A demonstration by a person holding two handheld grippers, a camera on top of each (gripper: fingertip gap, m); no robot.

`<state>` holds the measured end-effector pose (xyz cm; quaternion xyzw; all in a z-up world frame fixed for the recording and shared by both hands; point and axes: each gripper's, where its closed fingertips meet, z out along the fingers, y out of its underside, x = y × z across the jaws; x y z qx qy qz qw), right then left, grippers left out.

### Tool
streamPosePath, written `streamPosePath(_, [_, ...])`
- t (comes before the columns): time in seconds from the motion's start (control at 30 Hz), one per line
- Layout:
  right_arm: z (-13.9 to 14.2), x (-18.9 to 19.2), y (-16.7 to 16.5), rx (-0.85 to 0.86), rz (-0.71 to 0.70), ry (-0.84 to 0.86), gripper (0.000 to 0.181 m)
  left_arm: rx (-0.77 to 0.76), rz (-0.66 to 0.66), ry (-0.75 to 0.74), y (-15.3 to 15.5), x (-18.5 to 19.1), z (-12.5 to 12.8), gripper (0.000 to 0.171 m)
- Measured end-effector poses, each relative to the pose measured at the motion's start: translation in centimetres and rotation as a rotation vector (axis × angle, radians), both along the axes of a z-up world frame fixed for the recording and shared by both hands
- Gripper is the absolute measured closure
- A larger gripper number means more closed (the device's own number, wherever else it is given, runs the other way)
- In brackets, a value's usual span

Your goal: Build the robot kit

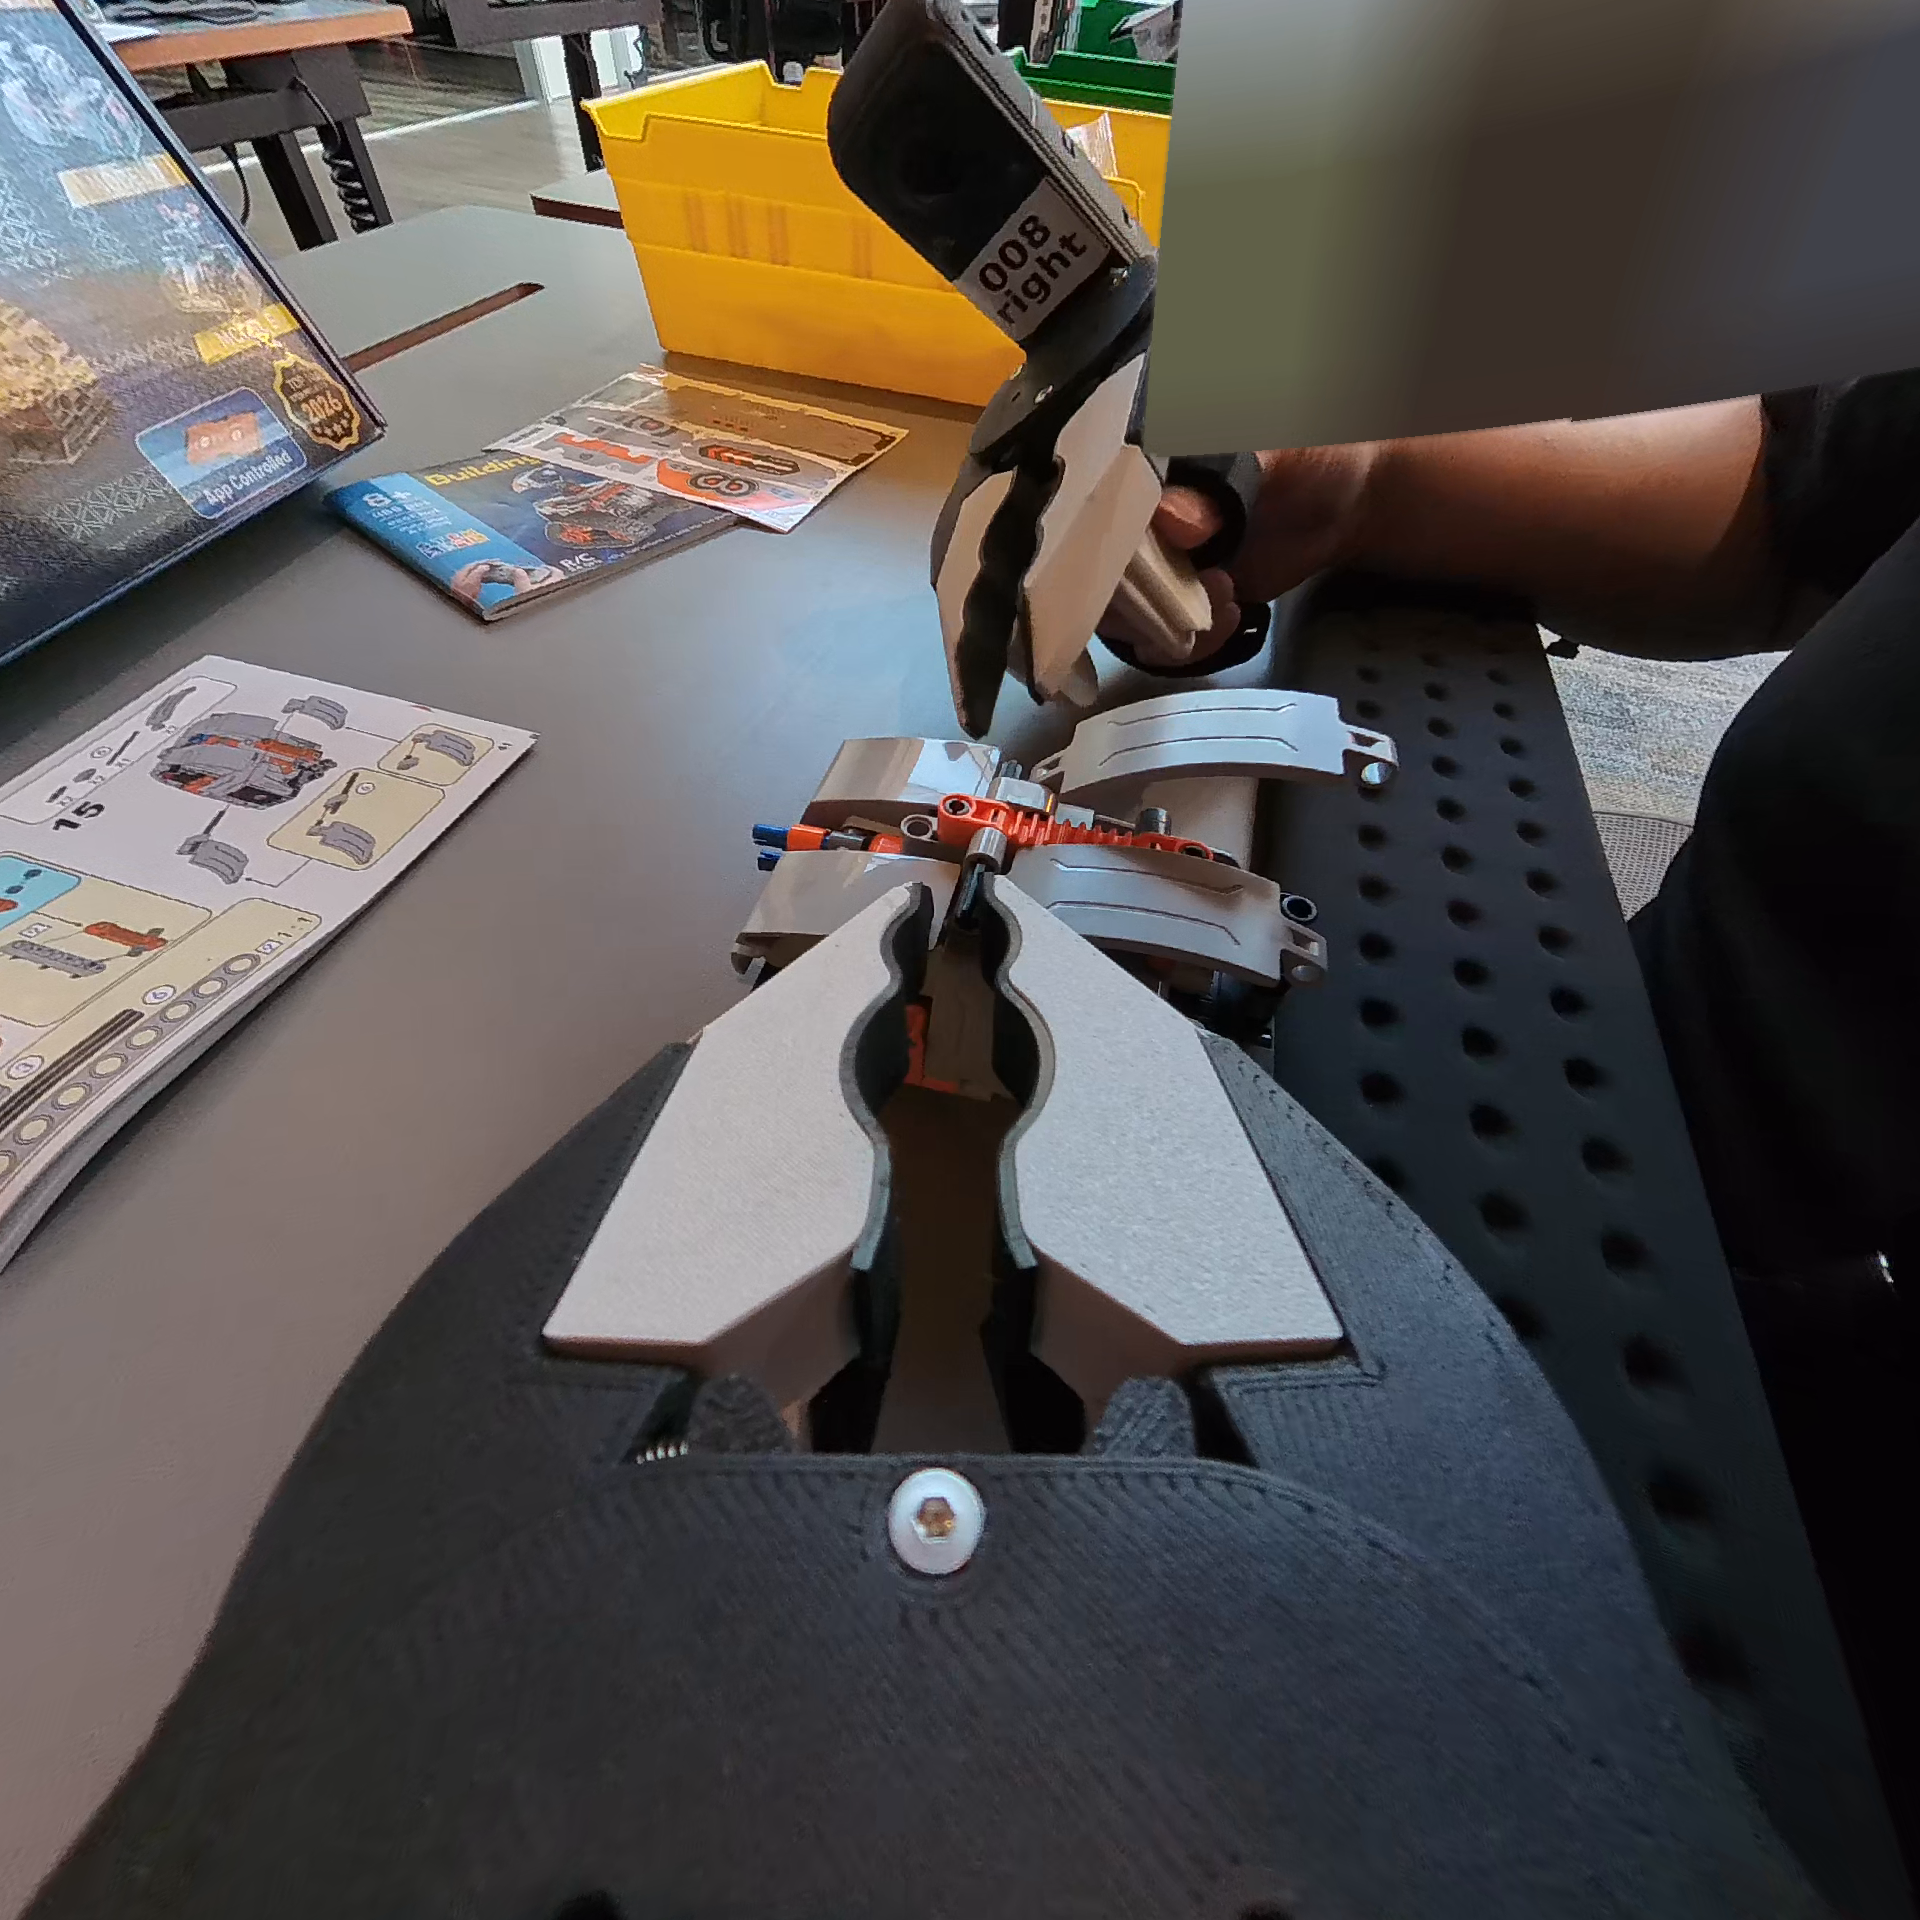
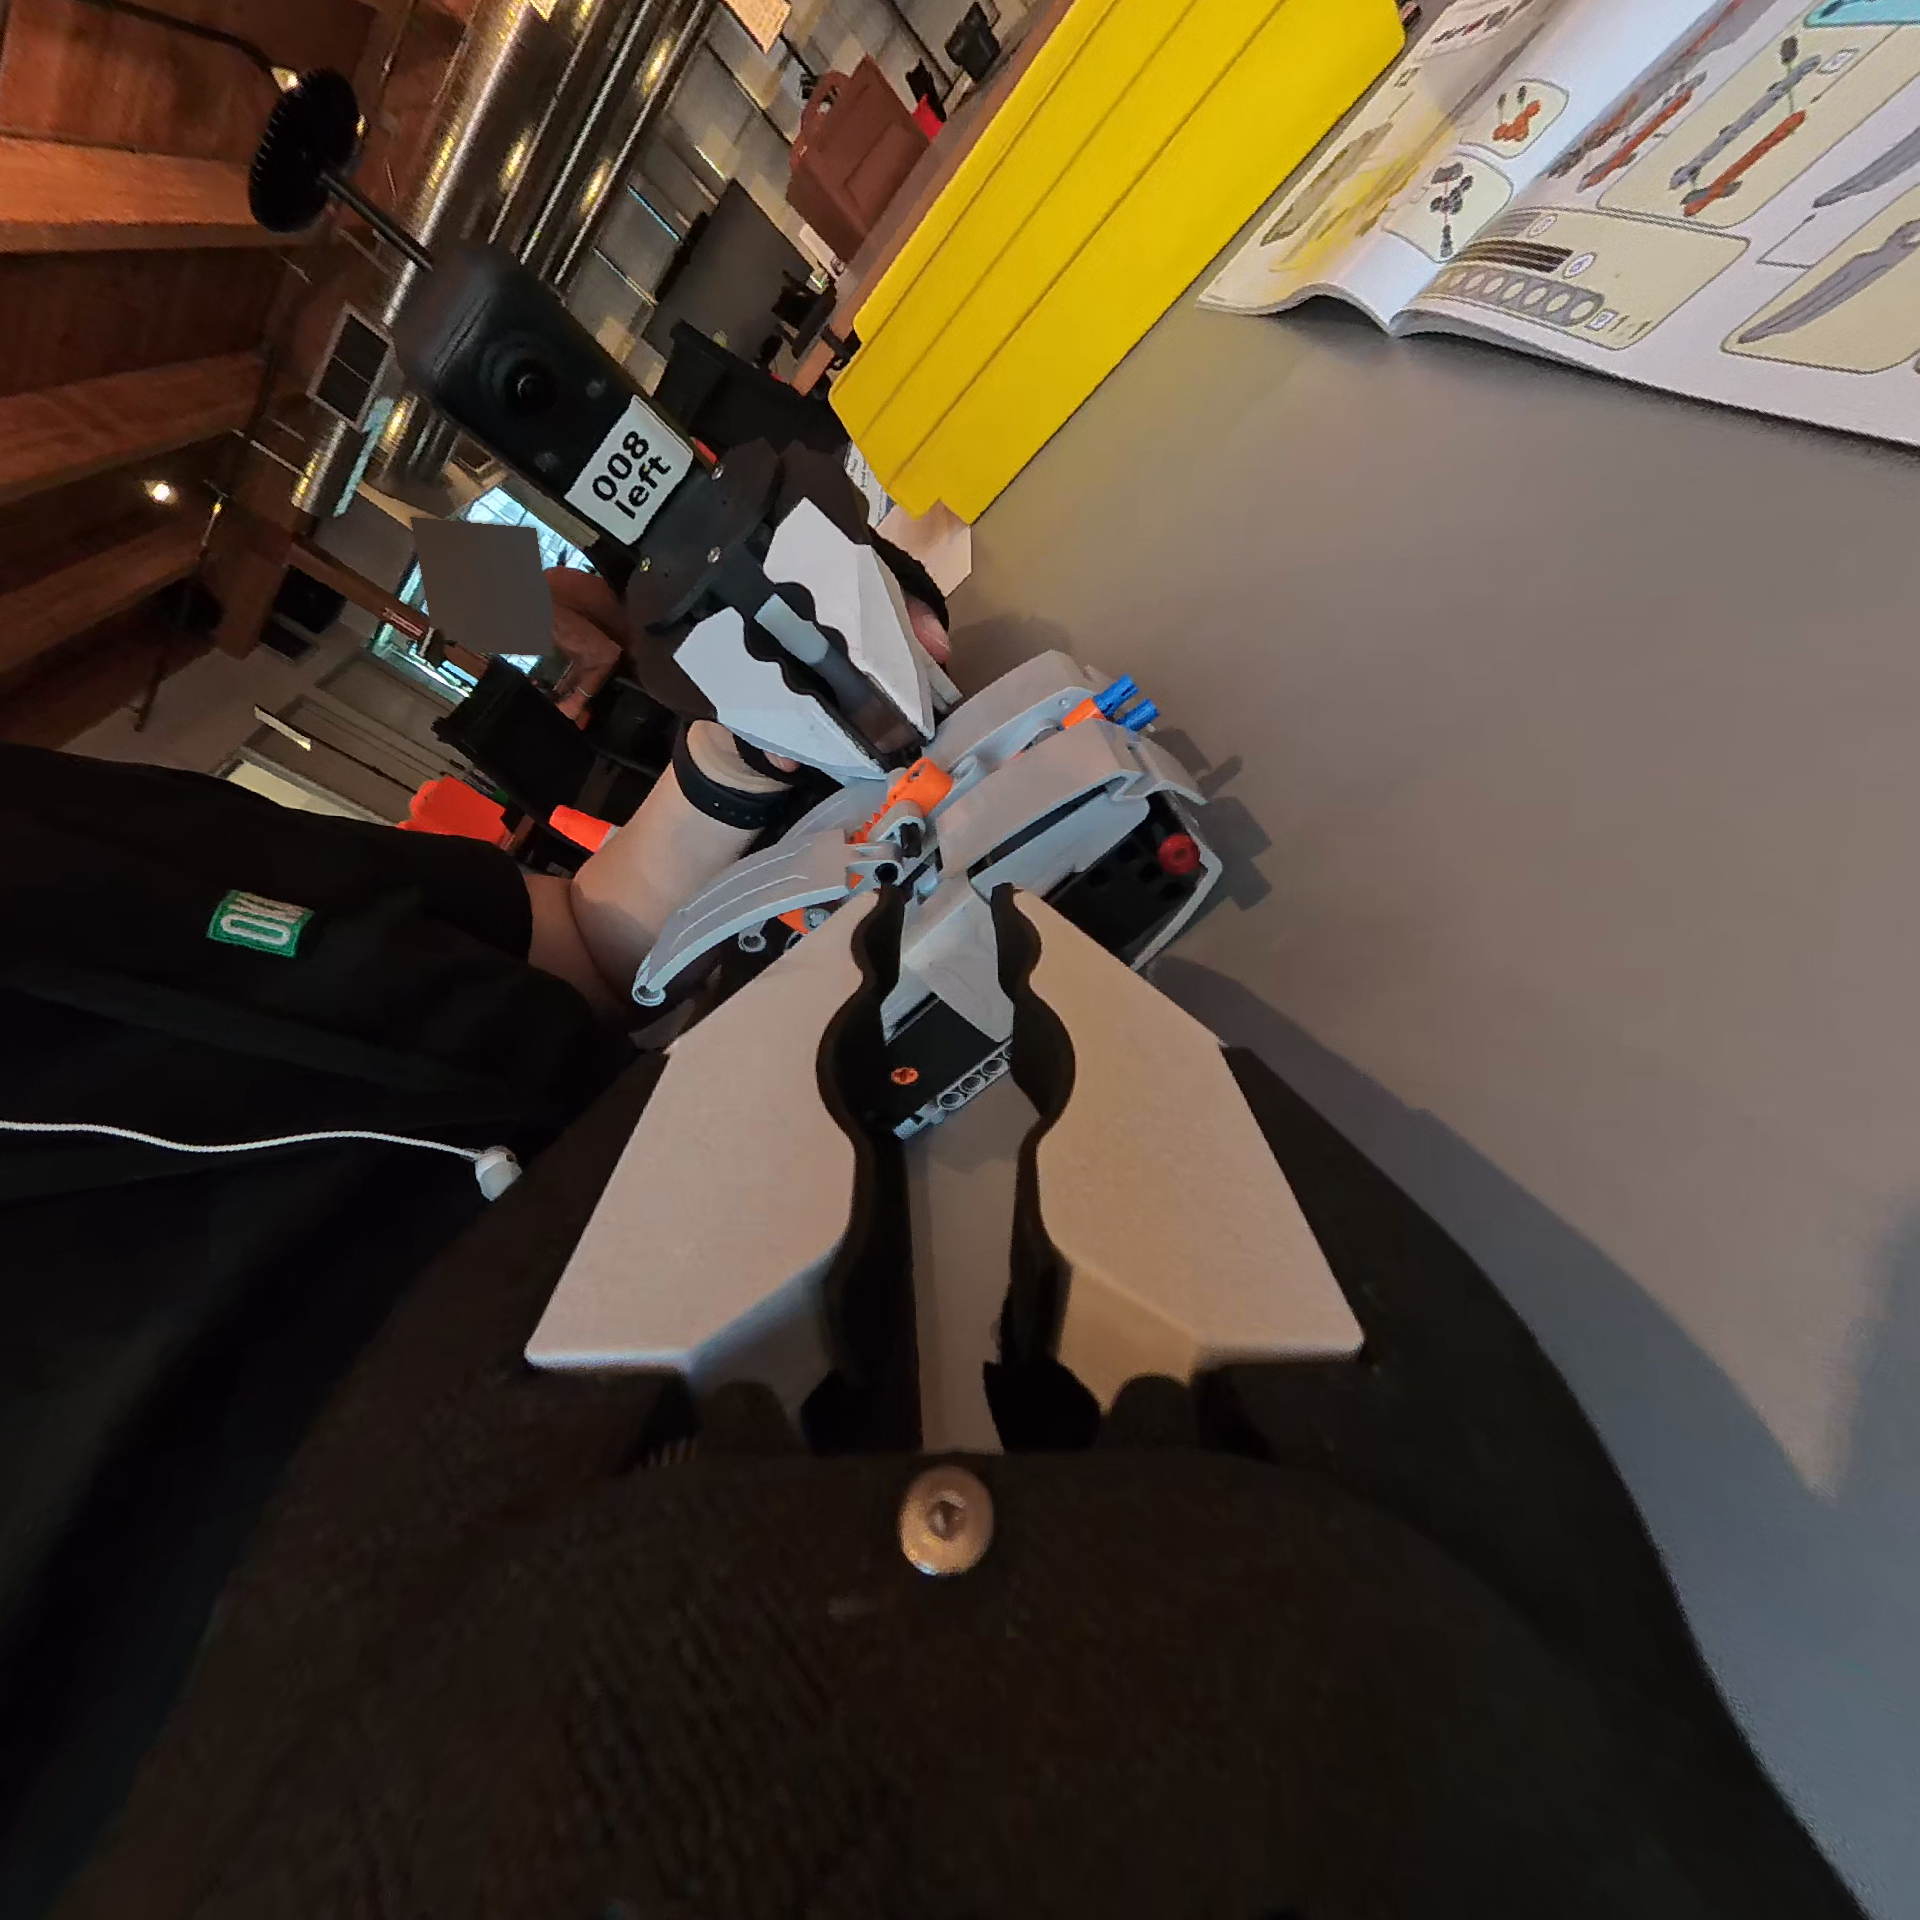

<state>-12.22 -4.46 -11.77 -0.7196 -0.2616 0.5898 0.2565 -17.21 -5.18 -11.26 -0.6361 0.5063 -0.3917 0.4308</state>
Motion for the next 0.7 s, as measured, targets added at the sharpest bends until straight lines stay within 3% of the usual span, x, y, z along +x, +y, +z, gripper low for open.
streamPosePath(0.17, [0.8, 0.0, -0.5, -0.094, 0.033, 0.079, 0.167, 0.020, 0.006, -0.011, 0.1, 0.2, 0.5, 0.163])
streamPosePath(0.33, [1.1, 0.3, 0.0, -0.187, 0.006, 0.130, 0.172, -0.056, -0.014, -0.103, 0.4, 0.5, 1.9, 0.162])
streamPosePath(0.4, [2.2, 0.2, -0.3, -0.104, 0.026, 0.130, 0.173, -0.075, -0.026, -0.086, 0.3, 0.5, 1.5, 0.161])
streamPosePath(0.5, [2.9, 0.1, -0.3, 0.172, 0.028, -0.014, 0.172, -0.032, -0.024, -0.046, 0.1, 0.7, 0.9, 0.161])
streamPosePath(0.53, [2.8, 0.1, 0.0, 0.191, 0.025, -0.060, 0.172, -0.019, -0.020, -0.026, 0.1, 0.7, 0.6, 0.162])
streamPosePath(0.7, [3.8, -0.8, 0.2, -0.089, 0.042, -0.025, 0.168, 0.000, -0.026, 0.004, -0.3, 0.9, 0.2, 0.167])
